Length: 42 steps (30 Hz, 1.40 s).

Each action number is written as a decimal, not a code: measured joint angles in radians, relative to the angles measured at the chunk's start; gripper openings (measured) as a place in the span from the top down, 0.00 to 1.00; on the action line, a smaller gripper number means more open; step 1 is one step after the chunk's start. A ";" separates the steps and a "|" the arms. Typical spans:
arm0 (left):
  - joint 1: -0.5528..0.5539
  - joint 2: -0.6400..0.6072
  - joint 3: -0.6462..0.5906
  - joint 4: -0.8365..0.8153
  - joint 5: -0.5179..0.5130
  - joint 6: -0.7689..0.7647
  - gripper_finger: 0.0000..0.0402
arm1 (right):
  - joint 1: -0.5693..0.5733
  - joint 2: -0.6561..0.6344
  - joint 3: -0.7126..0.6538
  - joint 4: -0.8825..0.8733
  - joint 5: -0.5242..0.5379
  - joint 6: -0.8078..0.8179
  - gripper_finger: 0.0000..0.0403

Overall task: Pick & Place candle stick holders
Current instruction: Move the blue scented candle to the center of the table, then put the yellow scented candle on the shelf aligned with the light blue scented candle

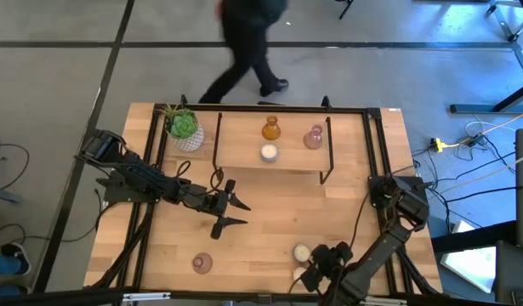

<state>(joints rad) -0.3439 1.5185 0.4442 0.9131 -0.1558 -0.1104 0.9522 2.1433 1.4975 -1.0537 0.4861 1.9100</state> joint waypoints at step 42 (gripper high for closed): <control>0.000 0.000 0.000 -0.012 0.000 0.000 0.51 | 0.214 0.040 0.155 0.196 0.491 -0.169 0.16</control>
<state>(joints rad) -0.3439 1.5185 0.4442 0.9015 -0.1555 -0.1099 1.1660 2.1829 1.6527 -0.8573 0.9774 1.7412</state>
